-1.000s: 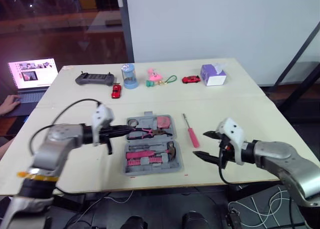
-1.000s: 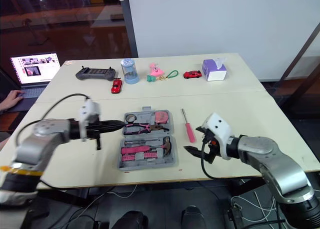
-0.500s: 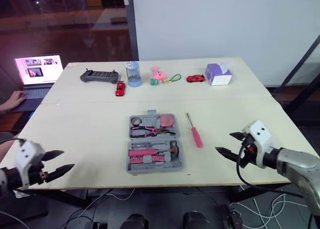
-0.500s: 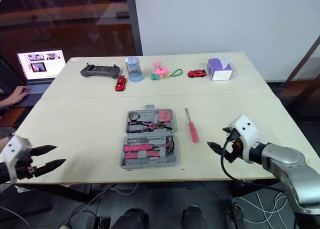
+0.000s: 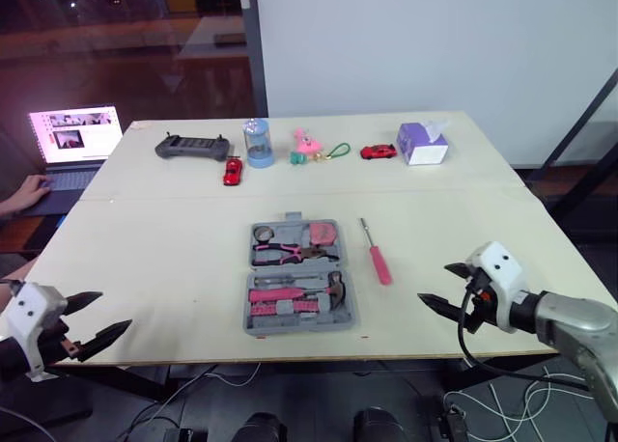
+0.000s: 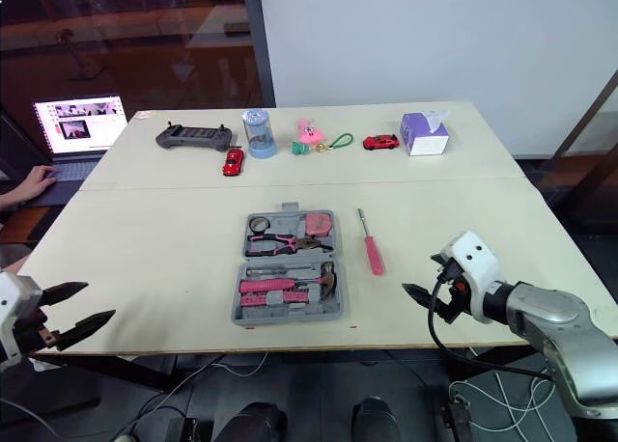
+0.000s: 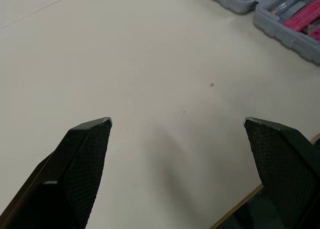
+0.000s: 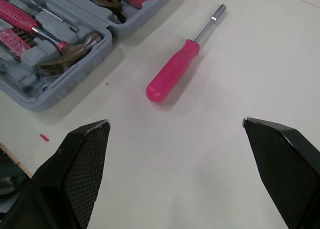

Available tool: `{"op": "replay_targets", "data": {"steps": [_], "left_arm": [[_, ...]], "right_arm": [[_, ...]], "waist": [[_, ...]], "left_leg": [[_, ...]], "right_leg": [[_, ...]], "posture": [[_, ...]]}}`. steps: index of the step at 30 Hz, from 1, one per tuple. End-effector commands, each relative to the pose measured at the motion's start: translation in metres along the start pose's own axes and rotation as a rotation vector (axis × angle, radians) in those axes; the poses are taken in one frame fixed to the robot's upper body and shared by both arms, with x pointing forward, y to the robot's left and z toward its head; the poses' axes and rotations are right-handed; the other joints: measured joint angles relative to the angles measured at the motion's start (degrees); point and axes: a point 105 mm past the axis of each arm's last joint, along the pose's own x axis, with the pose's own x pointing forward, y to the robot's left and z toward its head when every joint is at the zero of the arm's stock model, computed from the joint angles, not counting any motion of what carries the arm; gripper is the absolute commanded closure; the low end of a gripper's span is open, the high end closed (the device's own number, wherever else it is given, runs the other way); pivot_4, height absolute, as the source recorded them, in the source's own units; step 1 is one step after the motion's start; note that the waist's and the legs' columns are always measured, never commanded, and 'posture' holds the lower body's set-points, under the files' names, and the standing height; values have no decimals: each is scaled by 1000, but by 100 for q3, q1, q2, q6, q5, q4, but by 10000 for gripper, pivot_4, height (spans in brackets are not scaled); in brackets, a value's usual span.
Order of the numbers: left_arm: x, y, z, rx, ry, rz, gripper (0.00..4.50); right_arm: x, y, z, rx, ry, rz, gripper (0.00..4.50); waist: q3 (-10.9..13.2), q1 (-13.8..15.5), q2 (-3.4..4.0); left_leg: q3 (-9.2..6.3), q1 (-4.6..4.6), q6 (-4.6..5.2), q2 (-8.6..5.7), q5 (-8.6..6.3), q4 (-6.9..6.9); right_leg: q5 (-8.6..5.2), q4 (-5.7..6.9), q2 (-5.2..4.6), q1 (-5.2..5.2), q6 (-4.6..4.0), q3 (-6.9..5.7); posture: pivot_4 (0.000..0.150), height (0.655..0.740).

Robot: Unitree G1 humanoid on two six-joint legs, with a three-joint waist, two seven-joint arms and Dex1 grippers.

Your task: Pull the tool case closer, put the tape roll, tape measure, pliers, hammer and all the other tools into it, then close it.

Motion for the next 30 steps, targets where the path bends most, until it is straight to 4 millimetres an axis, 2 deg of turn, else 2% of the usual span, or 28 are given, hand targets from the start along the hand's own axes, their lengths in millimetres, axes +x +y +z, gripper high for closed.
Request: {"op": "replay_targets", "data": {"steps": [1, 5, 8, 13, 18, 24, 30], "left_arm": [[8, -6, 19, 20, -40, -48, 538], [27, -24, 34, 5, -61, -129, 538], [46, -43, 54, 4, -130, -156, 538], [58, -68, 82, 100, -287, -216, 538], [61, -96, 83, 74, -268, -371, 538], [63, -102, 85, 73, -261, -394, 538], [62, -102, 83, 77, -254, -381, 538]], "right_arm": [[4, 6, 16, 1, -48, -31, 0], [22, 8, 19, 53, -37, -143, 0], [46, 13, 21, 140, -42, -249, 0], [73, 16, 22, 225, -26, -354, 0], [105, 11, 26, 265, -12, -412, 0], [139, 1, 28, 291, -4, -423, 0], [157, -1, 21, 341, 19, -424, 0]], "waist": [[1, 0, -1], [2, -2, 2], [3, -5, 2], [4, -33, 4], [10, -101, 14], [14, -166, 21], [13, -175, 20]], "left_leg": [[0, 0, 0, 0, 0, 0], [-1, 0, -1, 0, 0, 0], [-4, -1, -3, 0, 1, -2], [-5, -6, -10, -1, 5, -6], [-4, -3, -11, -1, 6, -8], [-4, -2, -19, -1, 10, -29], [-5, 2, -52, 0, 32, -70]], "right_leg": [[0, 0, 0, 0, 0, 0], [0, 1, 0, -2, 0, 0], [1, 1, 1, -6, -2, 1], [4, 3, 0, -15, -7, 3], [6, 4, 2, -16, -10, 3], [6, 4, 3, -26, -11, 4], [7, 1, 3, -39, -14, 6]], "posture": [[1500, 7400], [1500, 7400], [1500, 7400], [1500, 7400], [1500, 7400], [1500, 7400], [1500, 7400]]}}
